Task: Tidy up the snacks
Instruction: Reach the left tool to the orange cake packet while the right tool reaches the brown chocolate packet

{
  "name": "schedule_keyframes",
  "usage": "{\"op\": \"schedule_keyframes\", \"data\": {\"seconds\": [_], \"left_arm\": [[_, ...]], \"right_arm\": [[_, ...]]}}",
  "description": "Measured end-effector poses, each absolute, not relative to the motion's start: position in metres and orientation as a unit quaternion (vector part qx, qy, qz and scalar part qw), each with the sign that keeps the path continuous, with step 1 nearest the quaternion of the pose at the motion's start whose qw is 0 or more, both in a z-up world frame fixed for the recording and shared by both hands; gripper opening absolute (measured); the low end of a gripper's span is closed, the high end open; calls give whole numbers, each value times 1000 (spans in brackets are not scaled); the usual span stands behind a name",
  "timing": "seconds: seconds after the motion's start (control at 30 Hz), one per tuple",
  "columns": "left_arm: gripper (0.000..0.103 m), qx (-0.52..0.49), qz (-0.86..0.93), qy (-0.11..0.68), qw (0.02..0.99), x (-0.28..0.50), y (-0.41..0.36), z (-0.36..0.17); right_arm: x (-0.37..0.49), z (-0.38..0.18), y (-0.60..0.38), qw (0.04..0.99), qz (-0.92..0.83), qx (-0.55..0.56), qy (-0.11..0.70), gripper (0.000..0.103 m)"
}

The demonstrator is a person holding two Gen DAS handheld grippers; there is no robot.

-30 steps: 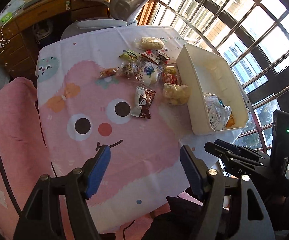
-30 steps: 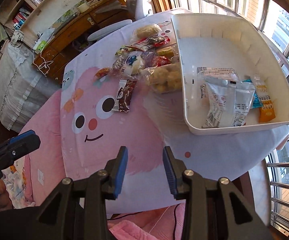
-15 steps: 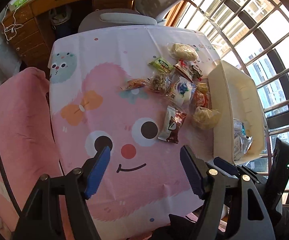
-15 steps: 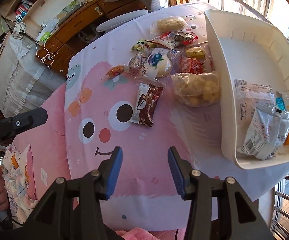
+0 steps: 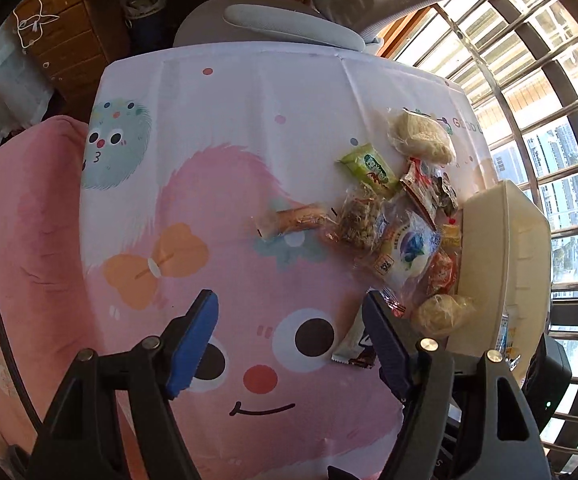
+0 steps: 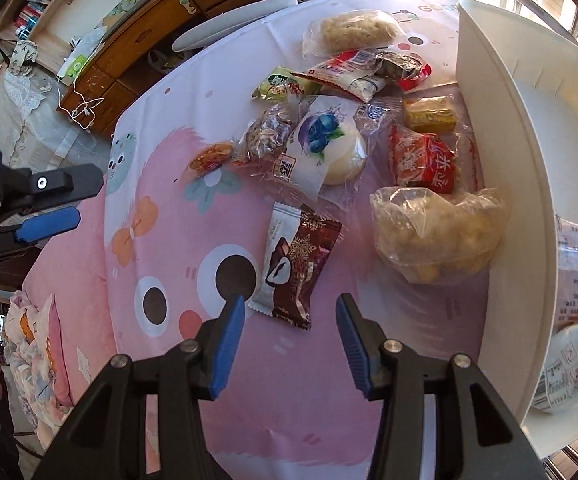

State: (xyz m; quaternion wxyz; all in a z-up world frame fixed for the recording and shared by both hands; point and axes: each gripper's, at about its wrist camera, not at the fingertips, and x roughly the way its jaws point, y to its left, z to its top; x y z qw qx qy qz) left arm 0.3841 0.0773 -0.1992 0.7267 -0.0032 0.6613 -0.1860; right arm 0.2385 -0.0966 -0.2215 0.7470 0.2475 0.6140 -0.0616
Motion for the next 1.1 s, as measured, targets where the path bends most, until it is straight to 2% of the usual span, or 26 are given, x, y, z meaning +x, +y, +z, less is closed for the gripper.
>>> {"op": "schedule_keyframes", "data": {"seconds": [0.47,1.1], "left_arm": [[79,-52,-133,704,696,432,62,-272],[79,-29,-120,704,699,451,22,-310]], "right_arm": [[270,-252,-84,746,-28,223,627,48],[295,-267,-60,748,22,148,646,48]]}}
